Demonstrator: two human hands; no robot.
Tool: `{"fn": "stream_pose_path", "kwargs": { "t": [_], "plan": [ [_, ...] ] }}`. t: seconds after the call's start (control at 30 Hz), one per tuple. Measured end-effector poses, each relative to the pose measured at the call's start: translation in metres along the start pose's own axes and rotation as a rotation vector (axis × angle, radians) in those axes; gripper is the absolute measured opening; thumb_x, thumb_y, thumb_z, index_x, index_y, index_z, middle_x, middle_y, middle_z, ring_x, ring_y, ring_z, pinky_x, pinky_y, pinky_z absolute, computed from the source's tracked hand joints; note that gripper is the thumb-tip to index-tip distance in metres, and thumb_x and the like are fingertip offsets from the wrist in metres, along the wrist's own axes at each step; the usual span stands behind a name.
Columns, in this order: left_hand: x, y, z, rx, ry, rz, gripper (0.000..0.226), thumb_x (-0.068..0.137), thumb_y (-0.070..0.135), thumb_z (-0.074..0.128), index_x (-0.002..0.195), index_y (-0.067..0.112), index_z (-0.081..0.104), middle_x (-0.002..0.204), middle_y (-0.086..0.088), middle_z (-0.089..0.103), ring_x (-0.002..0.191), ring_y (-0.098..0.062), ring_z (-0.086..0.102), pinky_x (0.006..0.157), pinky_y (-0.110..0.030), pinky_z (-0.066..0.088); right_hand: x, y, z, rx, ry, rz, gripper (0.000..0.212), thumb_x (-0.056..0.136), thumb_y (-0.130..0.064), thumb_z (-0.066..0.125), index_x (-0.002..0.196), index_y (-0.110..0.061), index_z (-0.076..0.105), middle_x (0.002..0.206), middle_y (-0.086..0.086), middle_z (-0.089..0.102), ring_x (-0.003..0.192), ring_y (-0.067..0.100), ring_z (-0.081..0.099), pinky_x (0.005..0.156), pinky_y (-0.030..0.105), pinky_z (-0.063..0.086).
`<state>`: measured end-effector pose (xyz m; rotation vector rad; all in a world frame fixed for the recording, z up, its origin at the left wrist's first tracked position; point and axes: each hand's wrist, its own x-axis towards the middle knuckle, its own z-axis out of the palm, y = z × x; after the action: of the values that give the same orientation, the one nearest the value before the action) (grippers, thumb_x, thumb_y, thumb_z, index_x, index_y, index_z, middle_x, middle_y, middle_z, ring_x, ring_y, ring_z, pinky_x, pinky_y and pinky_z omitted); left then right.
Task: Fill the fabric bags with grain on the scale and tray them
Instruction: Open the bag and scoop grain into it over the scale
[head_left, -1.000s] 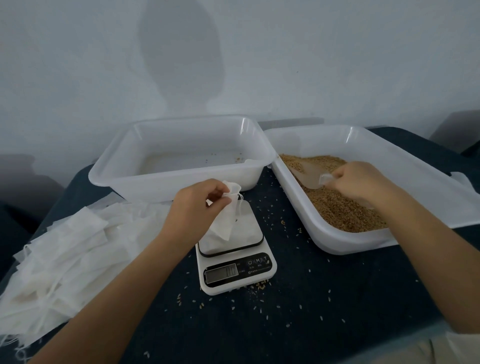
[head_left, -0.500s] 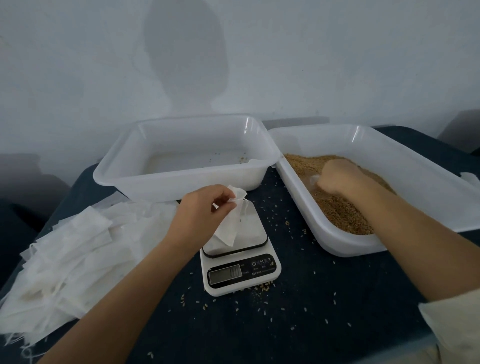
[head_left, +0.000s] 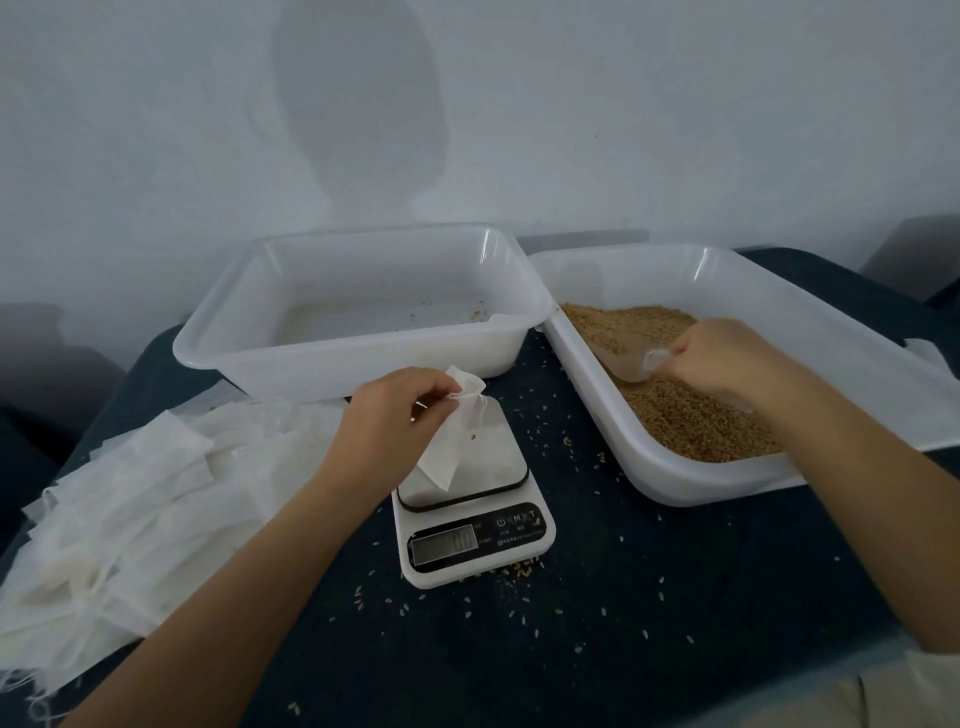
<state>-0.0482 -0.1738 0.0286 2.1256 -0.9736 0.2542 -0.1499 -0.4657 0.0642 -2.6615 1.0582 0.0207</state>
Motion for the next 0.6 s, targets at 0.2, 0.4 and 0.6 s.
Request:
{"fn": "stream_pose_path", "kwargs": {
  "t": [0.2, 0.4, 0.6],
  "plan": [
    [0.0, 0.001, -0.001, -0.005, 0.023, 0.067, 0.011, 0.082, 0.003, 0.067, 0.091, 0.007, 0.071, 0.083, 0.005, 0.06, 0.071, -0.001, 0.055, 0.069, -0.002, 0.039, 0.0, 0.004, 0.002, 0.005, 0.016, -0.022, 0.043, 0.092, -0.047, 0.056, 0.104, -0.007, 0.069, 0.097, 0.009, 0.066, 0.085, 0.024, 0.061, 0.072, 0.033, 0.046],
    [0.0, 0.001, -0.003, -0.018, 0.04, 0.03, 0.009, 0.081, 0.005, 0.068, 0.089, 0.01, 0.07, 0.08, 0.009, 0.06, 0.072, 0.002, 0.055, 0.068, -0.001, 0.039, -0.001, 0.012, 0.005, 0.069, 0.083, -0.041, 0.039, 0.091, -0.045, 0.056, 0.105, -0.011, 0.07, 0.094, 0.008, 0.068, 0.078, 0.02, 0.06, 0.07, 0.033, 0.046],
    [0.004, -0.003, -0.009, -0.05, 0.035, -0.032, 0.009, 0.082, 0.011, 0.069, 0.087, 0.017, 0.07, 0.076, 0.023, 0.059, 0.073, 0.003, 0.058, 0.067, -0.001, 0.039, -0.009, 0.022, 0.002, 0.234, 0.139, -0.122, 0.048, 0.092, -0.05, 0.055, 0.131, -0.022, 0.057, 0.115, 0.002, 0.066, 0.093, 0.02, 0.063, 0.082, 0.033, 0.046]
  ]
}}
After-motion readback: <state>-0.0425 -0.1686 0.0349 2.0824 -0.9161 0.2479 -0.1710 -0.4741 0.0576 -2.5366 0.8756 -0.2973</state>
